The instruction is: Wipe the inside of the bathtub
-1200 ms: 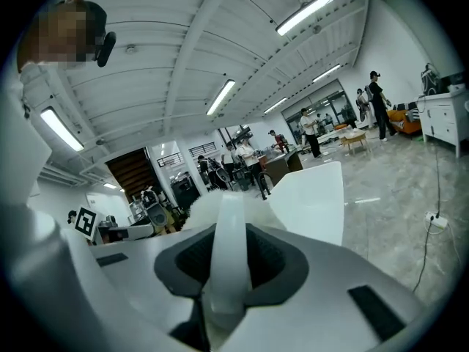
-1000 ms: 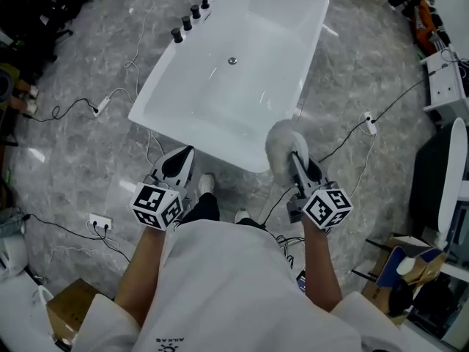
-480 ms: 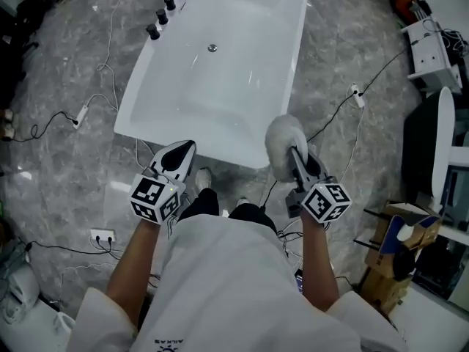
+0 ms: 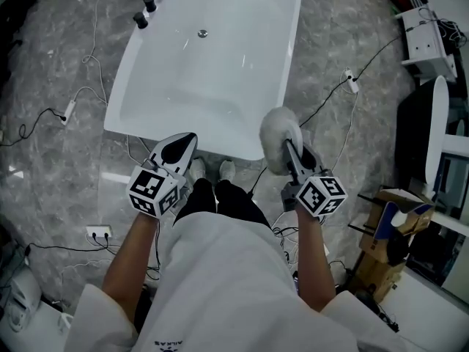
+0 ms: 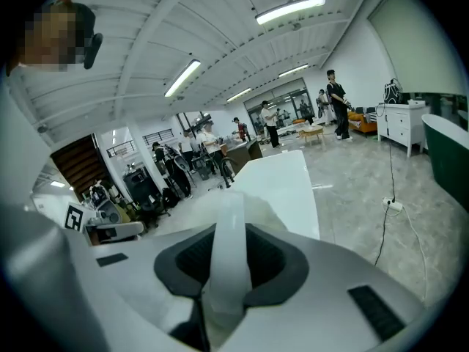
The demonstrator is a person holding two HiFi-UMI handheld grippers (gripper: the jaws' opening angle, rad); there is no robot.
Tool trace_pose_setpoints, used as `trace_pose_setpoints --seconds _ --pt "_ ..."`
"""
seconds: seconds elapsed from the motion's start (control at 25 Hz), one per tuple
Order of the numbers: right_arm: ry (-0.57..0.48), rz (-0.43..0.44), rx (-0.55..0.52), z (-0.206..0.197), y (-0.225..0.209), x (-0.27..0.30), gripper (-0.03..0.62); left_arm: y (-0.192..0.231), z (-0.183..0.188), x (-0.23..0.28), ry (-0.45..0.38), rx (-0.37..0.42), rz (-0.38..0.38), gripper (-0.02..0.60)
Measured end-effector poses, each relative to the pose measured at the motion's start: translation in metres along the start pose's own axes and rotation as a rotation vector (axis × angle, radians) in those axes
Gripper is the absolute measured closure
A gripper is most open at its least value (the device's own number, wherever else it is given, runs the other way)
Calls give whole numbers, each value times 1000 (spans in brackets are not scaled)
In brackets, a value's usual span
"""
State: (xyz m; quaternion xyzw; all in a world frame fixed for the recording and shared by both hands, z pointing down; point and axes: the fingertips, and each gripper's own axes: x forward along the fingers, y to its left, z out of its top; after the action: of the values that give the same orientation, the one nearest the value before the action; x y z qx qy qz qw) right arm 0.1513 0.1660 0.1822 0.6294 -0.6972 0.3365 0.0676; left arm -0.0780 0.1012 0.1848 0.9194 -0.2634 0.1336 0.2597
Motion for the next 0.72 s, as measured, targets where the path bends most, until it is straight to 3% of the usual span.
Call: trace_pose_setpoints --seconds 0.32,0.72 --pt "224 0 -110 -58 -41 52 497 7 -40 31 77 -36 30 569" --pt "525 27 -64 -161 -97 131 497 32 -93 66 108 -87 137 569"
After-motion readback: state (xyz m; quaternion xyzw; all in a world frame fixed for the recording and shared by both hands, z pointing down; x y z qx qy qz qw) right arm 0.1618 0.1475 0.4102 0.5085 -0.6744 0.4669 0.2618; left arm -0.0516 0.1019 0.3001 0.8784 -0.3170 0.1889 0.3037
